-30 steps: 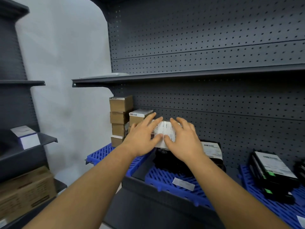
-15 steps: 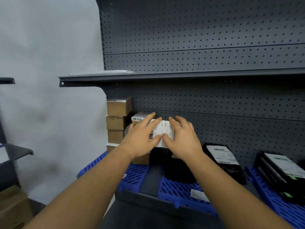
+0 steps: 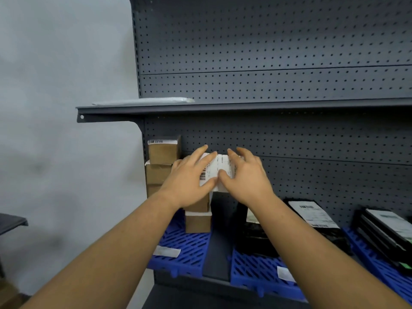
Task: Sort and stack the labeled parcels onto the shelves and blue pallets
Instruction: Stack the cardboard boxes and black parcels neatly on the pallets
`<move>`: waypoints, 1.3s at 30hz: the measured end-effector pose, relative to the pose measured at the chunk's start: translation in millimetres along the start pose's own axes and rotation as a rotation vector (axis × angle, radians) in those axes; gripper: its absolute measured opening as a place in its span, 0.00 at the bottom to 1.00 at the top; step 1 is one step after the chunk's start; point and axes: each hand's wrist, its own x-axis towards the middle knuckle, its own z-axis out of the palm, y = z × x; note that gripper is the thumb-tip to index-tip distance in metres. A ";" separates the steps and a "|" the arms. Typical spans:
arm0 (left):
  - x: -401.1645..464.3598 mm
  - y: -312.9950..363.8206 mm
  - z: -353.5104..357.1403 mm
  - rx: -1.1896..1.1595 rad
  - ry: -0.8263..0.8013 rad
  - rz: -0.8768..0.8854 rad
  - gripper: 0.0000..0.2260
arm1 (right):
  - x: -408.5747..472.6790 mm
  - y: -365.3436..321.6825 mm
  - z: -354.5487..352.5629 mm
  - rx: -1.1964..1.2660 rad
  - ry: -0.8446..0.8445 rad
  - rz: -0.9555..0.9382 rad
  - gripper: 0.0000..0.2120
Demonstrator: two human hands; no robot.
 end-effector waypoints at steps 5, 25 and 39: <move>14.5 -8.9 -2.3 0.007 0.008 -0.031 0.29 | 25.9 -0.9 4.8 0.011 -0.001 -0.021 0.30; 74.7 -33.3 0.1 0.059 -0.029 -0.138 0.36 | 116.3 9.5 36.5 -0.033 -0.041 -0.048 0.30; 115.4 -52.1 1.1 0.039 -0.150 -0.204 0.32 | 143.6 5.5 35.6 0.148 -0.066 0.046 0.28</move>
